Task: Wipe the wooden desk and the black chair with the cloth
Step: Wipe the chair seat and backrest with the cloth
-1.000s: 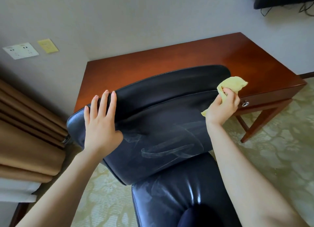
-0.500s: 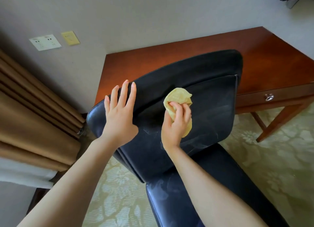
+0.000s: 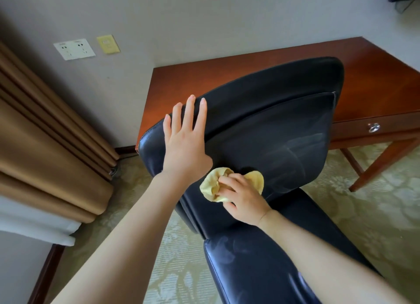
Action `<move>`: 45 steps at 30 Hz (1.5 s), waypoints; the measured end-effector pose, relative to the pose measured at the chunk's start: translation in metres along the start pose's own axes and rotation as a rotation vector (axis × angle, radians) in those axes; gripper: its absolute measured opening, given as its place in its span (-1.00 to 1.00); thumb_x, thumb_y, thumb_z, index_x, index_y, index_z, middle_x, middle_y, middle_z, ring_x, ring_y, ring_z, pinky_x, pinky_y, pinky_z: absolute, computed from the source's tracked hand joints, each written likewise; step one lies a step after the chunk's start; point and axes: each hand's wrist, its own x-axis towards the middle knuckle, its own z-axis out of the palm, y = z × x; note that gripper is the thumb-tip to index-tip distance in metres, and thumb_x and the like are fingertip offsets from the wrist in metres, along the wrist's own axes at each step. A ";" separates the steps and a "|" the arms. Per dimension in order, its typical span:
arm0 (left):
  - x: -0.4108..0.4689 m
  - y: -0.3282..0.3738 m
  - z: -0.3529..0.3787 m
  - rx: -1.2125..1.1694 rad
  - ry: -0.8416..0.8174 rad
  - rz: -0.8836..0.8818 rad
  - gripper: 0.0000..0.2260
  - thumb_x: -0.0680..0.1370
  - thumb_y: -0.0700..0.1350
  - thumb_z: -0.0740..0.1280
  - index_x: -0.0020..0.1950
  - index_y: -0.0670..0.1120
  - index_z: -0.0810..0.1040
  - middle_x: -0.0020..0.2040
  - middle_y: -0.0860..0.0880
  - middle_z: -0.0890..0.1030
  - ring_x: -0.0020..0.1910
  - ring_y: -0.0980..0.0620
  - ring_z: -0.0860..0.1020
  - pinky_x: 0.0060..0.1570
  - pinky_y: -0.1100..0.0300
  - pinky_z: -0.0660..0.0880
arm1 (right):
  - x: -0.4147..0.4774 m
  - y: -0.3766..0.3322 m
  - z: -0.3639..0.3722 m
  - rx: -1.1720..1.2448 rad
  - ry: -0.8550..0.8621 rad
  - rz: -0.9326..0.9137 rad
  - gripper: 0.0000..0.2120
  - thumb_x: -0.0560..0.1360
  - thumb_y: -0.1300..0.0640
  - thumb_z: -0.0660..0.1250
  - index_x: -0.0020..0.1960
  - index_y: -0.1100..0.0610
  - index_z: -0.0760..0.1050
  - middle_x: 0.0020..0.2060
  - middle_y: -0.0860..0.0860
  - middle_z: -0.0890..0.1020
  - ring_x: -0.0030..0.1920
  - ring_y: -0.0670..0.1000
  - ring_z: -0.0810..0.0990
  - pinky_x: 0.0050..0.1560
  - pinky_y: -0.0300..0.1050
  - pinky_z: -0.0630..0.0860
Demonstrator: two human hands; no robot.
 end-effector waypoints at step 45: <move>-0.159 0.157 -0.002 -0.385 -0.048 -0.813 -0.25 0.53 -0.16 0.23 0.56 0.03 -0.19 0.55 0.01 -0.27 0.52 -0.05 -0.28 0.45 -0.11 -0.19 | 0.007 0.072 -0.249 0.187 -0.465 0.020 -0.79 0.52 0.24 0.32 0.12 0.06 0.56 0.07 -0.18 0.37 0.09 -0.19 0.31 0.11 -0.28 0.27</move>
